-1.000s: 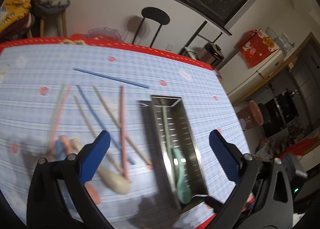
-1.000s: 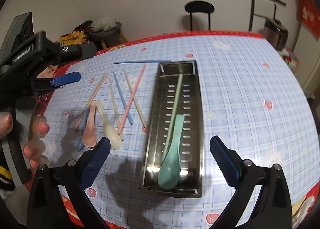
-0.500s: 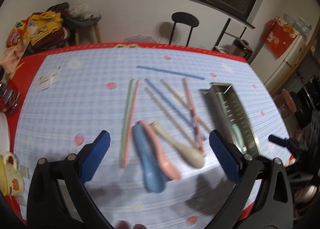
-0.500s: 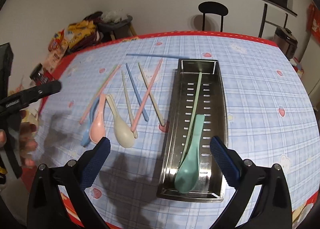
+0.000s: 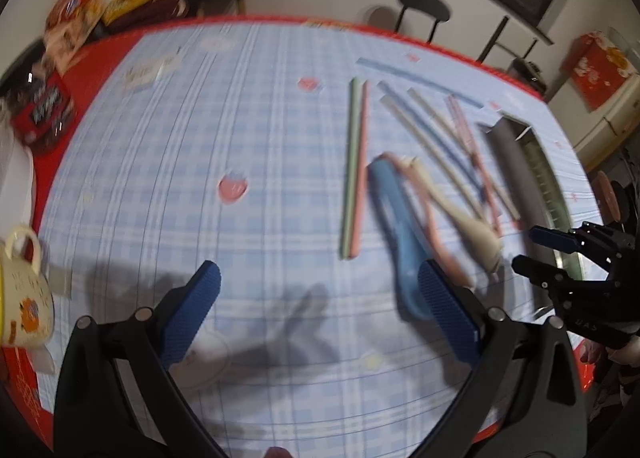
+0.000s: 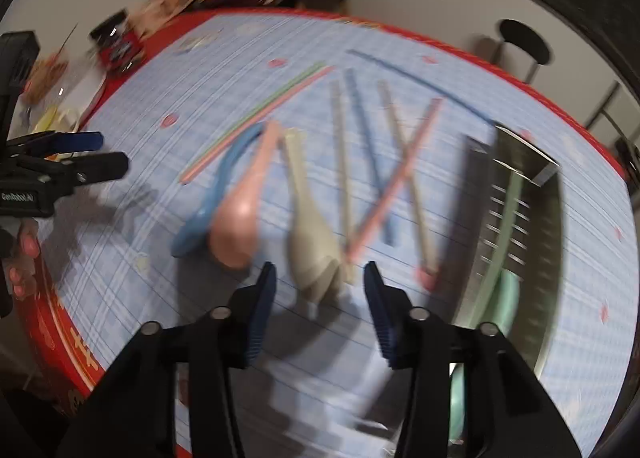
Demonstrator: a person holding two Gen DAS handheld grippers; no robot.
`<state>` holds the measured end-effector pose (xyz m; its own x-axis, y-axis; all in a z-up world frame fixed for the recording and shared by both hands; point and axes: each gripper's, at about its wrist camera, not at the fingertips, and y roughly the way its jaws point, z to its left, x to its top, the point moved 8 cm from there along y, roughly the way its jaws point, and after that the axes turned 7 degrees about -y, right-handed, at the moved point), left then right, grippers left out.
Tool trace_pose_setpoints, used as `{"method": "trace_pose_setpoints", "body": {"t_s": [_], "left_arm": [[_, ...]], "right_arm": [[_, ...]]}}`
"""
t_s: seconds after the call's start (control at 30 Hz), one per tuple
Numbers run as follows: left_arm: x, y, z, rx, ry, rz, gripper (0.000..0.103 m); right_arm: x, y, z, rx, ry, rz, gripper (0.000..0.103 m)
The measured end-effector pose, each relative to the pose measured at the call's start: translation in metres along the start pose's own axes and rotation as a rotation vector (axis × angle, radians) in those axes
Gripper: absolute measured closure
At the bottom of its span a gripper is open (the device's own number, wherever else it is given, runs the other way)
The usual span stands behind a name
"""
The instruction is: Organize utensils
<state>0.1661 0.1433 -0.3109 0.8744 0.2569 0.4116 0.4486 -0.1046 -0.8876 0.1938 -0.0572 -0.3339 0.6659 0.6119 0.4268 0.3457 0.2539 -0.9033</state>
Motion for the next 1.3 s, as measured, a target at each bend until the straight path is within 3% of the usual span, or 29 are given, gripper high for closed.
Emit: {"method": "trace_pose_setpoints", "body": {"t_s": [0.17,0.33,0.4,0.47,0.53,0.63,0.87,1.0,1.23,1.3], "left_arm": [[-0.009,0.012,0.013,0.014,-0.040,0.014,0.006],[-0.016,0.018,0.023,-0.009,-0.086,0.018,0.007],[-0.017,0.019,0.025,-0.012,-0.094,0.021,0.010],[-0.019,0.020,0.027,-0.008,-0.099,0.028,0.023],[-0.020,0.022,0.027,-0.008,-0.099,0.035,0.028],[-0.022,0.021,0.025,-0.017,-0.085,0.035,0.040],[-0.022,0.022,0.005,-0.069,-0.033,0.049,0.074],[-0.023,0.024,-0.013,-0.117,-0.011,0.065,0.078],[-0.020,0.034,-0.039,-0.171,0.018,0.092,0.078],[-0.018,0.037,-0.043,-0.172,0.020,0.098,0.078]], "right_arm": [[0.012,0.026,0.018,-0.095,-0.111,0.043,0.067],[0.015,0.042,0.013,-0.209,-0.127,0.072,0.068],[0.015,0.043,0.011,-0.219,-0.134,0.066,0.070],[0.016,0.042,0.011,-0.225,-0.145,0.066,0.071],[0.014,0.041,0.009,-0.226,-0.142,0.073,0.072],[0.013,0.032,0.006,-0.157,-0.061,0.047,0.074],[0.004,0.014,-0.006,0.029,0.202,0.012,0.100],[-0.010,0.018,-0.009,0.093,0.293,0.041,0.101],[-0.016,0.016,0.005,0.132,0.286,0.014,0.099],[-0.013,0.014,0.005,0.126,0.277,0.001,0.090]]}}
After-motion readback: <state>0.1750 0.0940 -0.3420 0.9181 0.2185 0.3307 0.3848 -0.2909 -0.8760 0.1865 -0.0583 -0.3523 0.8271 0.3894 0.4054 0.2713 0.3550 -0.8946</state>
